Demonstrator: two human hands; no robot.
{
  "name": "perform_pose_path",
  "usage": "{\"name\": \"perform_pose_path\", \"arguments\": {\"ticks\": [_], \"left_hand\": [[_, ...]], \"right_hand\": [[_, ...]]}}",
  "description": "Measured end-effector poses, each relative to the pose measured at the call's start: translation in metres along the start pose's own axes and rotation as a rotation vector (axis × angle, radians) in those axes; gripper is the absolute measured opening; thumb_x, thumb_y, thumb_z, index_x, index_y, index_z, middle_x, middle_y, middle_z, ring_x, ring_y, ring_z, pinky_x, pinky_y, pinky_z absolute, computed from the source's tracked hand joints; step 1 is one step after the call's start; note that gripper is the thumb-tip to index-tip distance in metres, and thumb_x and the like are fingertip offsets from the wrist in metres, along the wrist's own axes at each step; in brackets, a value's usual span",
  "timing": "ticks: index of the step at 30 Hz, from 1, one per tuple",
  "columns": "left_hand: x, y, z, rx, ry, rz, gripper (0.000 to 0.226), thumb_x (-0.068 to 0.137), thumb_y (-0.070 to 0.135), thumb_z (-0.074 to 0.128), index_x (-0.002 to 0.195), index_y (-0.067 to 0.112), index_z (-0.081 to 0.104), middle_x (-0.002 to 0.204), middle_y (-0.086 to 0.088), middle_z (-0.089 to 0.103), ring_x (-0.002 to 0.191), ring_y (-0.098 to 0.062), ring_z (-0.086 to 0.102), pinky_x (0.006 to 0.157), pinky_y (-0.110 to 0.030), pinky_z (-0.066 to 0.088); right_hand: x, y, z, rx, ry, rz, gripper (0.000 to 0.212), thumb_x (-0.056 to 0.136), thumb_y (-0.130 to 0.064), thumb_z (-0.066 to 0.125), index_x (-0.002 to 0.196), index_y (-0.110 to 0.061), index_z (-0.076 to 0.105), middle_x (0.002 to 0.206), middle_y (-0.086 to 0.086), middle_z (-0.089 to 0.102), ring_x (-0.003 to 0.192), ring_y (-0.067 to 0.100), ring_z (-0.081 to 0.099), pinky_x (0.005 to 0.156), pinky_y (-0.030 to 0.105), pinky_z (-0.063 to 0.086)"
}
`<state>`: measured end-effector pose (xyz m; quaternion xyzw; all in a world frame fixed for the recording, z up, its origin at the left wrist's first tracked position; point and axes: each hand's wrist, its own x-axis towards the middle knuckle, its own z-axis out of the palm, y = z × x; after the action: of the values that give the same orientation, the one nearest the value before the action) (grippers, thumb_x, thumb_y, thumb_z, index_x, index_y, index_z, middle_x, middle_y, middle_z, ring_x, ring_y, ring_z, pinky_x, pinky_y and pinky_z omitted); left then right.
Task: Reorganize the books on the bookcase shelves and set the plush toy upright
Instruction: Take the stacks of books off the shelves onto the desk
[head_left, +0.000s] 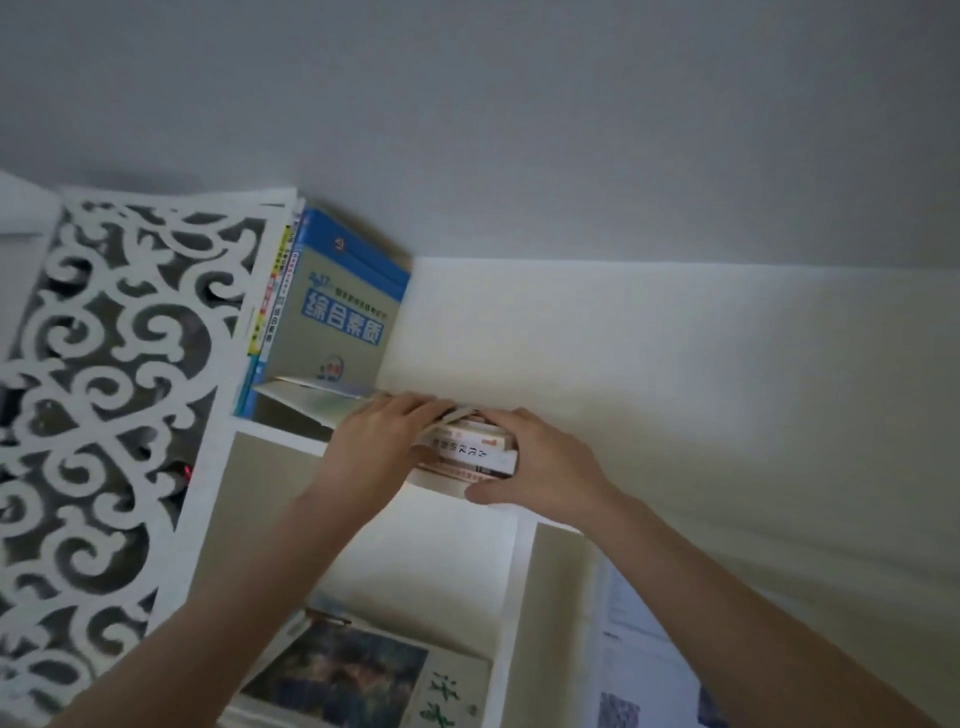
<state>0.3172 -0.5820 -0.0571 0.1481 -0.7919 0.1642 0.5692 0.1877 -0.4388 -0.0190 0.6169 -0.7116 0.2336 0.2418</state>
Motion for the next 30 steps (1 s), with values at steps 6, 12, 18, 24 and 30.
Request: {"name": "perform_pose_path", "arguments": {"ticks": [6,12,18,24,30], "left_hand": [[0.001,0.004,-0.015,0.029,0.129,0.127,0.038,0.083,0.036,0.044,0.099,0.022,0.075,0.086,0.003,0.074,0.061,-0.019,0.069,0.040,-0.023,0.045],[-0.001,0.031,-0.032,-0.032,0.172,0.137,0.036,0.084,0.033,0.043,0.099,0.021,0.074,0.085,0.003,0.074,0.057,-0.022,0.067,0.041,-0.024,0.043],[0.002,0.074,-0.049,-0.079,0.253,0.182,0.024,0.084,0.026,0.053,0.095,0.022,0.074,0.080,0.004,0.073,0.053,-0.021,0.065,0.040,-0.021,0.036],[0.005,0.136,-0.058,-0.230,0.255,0.237,0.022,0.085,0.025,0.054,0.097,0.024,0.073,0.083,0.006,0.072,0.059,-0.019,0.066,0.041,-0.022,0.038],[0.020,0.186,-0.054,-0.394,0.231,0.309,0.030,0.087,0.033,0.047,0.099,0.025,0.073,0.085,0.007,0.072,0.065,-0.017,0.068,0.045,-0.022,0.043]], "right_hand": [[-0.006,-0.008,-0.005,-0.276,0.100,-0.099,0.055,0.078,-0.047,0.067,0.129,-0.034,0.049,0.108,-0.008,0.063,0.098,0.018,0.060,0.070,0.028,0.038],[-0.031,-0.008,-0.031,-0.298,0.147,-0.078,0.049,0.079,-0.054,0.066,0.125,-0.042,0.054,0.111,-0.011,0.067,0.101,0.018,0.062,0.074,0.029,0.040],[-0.070,-0.001,-0.055,-0.326,0.239,-0.023,0.033,0.080,-0.051,0.066,0.096,-0.028,0.049,0.104,-0.012,0.063,0.090,0.018,0.062,0.068,0.030,0.037],[-0.127,0.021,-0.096,-0.490,0.379,-0.050,0.021,0.085,-0.041,0.066,0.089,-0.023,0.057,0.087,-0.009,0.067,0.071,0.020,0.062,0.058,0.030,0.037],[-0.171,0.057,-0.123,-0.505,0.544,-0.077,0.039,0.069,-0.029,0.080,0.098,-0.021,0.056,0.084,-0.006,0.066,0.066,0.017,0.063,0.051,0.023,0.040]]}}
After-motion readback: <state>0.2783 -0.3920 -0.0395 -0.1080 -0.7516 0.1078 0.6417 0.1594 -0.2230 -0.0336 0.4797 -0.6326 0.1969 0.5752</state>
